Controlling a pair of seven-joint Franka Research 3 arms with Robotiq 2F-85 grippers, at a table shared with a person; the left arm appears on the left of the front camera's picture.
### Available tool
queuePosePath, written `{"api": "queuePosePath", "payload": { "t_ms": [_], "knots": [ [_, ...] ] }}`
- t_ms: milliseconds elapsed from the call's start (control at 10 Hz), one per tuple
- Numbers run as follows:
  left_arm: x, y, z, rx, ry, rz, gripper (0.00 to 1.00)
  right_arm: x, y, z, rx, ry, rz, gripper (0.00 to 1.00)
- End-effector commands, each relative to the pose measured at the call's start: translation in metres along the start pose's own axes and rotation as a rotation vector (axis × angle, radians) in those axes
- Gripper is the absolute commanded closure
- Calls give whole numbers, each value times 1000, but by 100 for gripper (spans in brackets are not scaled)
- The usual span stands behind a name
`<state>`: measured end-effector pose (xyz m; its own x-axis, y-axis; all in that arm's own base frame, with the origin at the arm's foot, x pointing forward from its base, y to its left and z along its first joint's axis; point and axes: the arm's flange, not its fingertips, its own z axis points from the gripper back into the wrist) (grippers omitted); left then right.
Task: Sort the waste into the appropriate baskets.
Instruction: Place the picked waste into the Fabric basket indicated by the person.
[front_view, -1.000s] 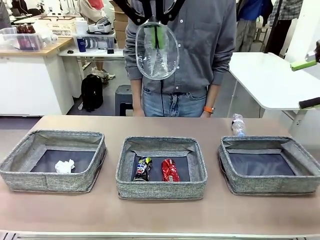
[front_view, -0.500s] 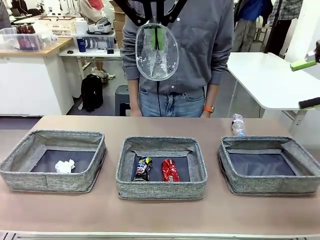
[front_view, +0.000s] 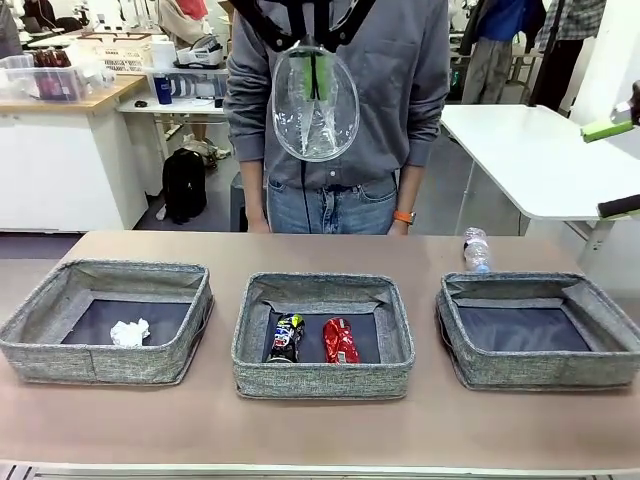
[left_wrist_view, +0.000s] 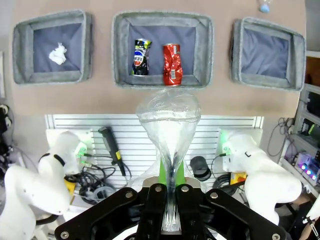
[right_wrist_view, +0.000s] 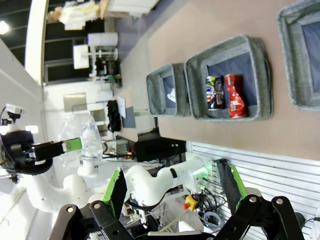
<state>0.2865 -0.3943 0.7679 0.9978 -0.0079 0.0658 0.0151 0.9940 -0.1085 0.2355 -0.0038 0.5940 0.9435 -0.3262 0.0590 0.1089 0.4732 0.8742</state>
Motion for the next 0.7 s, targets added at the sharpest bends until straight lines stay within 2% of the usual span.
{"api": "queuePosePath", "payload": {
  "t_ms": [0, 600],
  "knots": [
    [0, 4, 1, -13, -5, -10, 100, 1, 0, -1, 22, 1, 13, 0],
    [0, 4, 1, -13, -5, -10, 100, 1, 0, -1, 22, 1, 13, 0]
  ]
}}
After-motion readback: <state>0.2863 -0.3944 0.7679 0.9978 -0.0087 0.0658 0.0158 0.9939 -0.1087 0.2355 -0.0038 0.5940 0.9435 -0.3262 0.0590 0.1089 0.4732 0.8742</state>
